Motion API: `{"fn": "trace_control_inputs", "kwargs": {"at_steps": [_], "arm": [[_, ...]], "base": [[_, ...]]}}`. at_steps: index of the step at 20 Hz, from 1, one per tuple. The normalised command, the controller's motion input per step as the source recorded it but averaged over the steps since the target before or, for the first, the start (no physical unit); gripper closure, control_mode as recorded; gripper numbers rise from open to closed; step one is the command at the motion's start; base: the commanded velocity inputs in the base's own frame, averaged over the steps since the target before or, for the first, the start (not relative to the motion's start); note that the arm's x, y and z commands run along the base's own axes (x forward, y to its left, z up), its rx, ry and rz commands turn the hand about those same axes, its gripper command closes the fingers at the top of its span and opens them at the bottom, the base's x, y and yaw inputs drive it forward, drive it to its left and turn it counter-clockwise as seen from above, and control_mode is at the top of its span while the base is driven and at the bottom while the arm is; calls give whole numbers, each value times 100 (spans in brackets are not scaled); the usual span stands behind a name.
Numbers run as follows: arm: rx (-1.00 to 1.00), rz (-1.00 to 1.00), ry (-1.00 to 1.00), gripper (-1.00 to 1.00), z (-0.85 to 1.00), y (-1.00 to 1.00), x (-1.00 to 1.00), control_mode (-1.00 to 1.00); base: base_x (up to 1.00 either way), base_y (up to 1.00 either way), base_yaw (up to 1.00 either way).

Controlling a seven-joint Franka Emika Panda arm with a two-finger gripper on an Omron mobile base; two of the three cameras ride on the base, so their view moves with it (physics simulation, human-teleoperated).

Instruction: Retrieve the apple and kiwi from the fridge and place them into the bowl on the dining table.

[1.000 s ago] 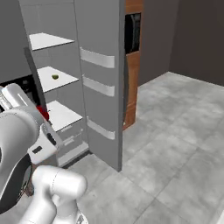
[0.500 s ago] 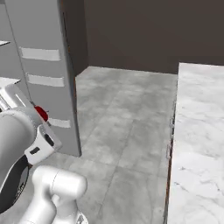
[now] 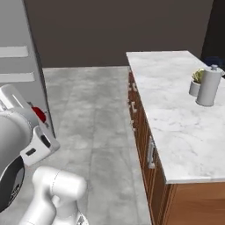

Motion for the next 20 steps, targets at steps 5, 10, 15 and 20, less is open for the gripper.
{"fn": "trace_control_inputs", "kwargs": {"at_steps": [5, 10, 15, 20], "arm": [[0, 0, 0, 100, 0, 0, 0, 100], [0, 0, 0, 100, 0, 0, 0, 100], [0, 0, 0, 100, 0, 0, 0, 100], [0, 0, 0, 100, 0, 0, 0, 100]], "base": [[-99, 7, -37], [-21, -75, -33], [34, -100, -28], [63, -100, -26]]}}
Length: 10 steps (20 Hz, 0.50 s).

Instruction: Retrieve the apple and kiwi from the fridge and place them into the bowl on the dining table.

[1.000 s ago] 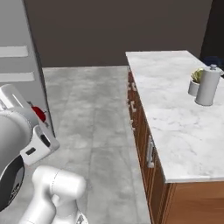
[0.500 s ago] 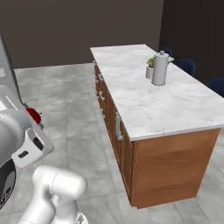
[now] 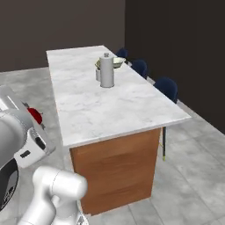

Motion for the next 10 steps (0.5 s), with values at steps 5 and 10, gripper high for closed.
{"fn": "trace_control_inputs", "kwargs": {"at_steps": [5, 10], "arm": [[0, 0, 0, 100, 0, 0, 0, 100], [0, 0, 0, 100, 0, 0, 0, 100]], "base": [[58, -100, -21], [58, -100, -14]]}}
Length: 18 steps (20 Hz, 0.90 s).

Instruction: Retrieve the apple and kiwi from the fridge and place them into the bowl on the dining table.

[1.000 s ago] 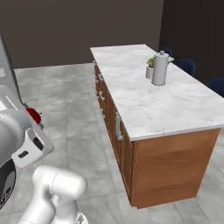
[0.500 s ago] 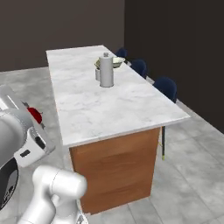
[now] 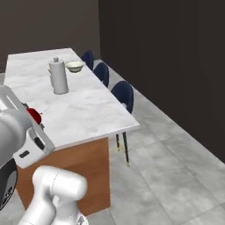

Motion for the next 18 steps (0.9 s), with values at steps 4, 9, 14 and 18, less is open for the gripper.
{"fn": "trace_control_inputs", "kwargs": {"at_steps": [4, 9, 14, 18], "arm": [[0, 0, 0, 100, 0, 0, 0, 100], [0, 0, 0, 100, 0, 0, 0, 100], [0, 0, 0, 100, 0, 0, 0, 100], [0, 0, 0, 100, 0, 0, 0, 100]], "base": [[56, -100, -5], [57, -100, 0], [69, -100, 0], [81, -100, 4]]}}
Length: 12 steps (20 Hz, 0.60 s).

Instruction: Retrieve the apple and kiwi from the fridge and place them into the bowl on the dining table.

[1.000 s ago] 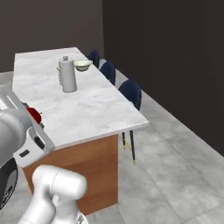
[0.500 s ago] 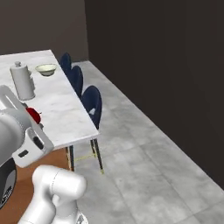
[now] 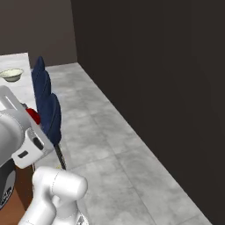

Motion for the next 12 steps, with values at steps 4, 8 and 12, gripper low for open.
{"fn": "trace_control_inputs", "kwargs": {"at_steps": [4, 8, 12], "arm": [[0, 0, 0, 100, 0, 0, 0, 100], [0, 0, 0, 100, 0, 0, 0, 100], [0, 0, 0, 100, 0, 0, 0, 100]], "base": [[100, -74, 21], [100, -14, 31], [100, -7, 42]]}}
